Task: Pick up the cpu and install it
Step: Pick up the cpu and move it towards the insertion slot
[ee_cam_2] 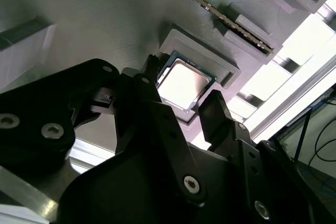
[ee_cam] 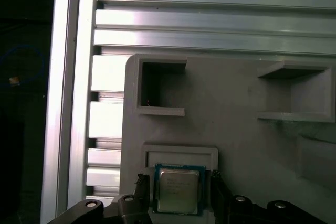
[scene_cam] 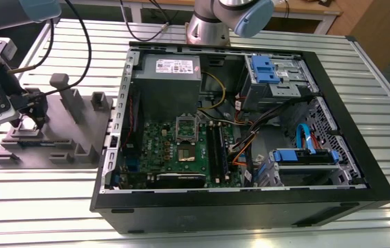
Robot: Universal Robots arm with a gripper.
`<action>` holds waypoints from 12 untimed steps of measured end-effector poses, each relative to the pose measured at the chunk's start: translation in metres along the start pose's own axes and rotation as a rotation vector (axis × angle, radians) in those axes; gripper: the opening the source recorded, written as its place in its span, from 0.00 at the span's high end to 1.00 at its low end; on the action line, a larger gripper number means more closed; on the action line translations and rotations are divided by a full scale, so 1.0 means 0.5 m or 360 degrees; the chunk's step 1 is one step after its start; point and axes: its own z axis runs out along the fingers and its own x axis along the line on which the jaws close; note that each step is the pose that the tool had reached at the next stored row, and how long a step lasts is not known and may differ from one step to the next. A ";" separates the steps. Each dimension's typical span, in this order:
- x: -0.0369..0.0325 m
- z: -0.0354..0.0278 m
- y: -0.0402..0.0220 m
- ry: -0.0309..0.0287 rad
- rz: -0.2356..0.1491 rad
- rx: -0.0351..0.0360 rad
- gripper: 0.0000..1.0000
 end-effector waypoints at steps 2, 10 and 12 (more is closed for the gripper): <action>0.000 0.000 0.000 -0.00005 0.0000 0.0000 0.42; 0.001 0.000 0.000 -0.00007 0.0000 0.0000 0.42; 0.001 0.000 0.000 -0.00007 0.0000 0.0000 0.42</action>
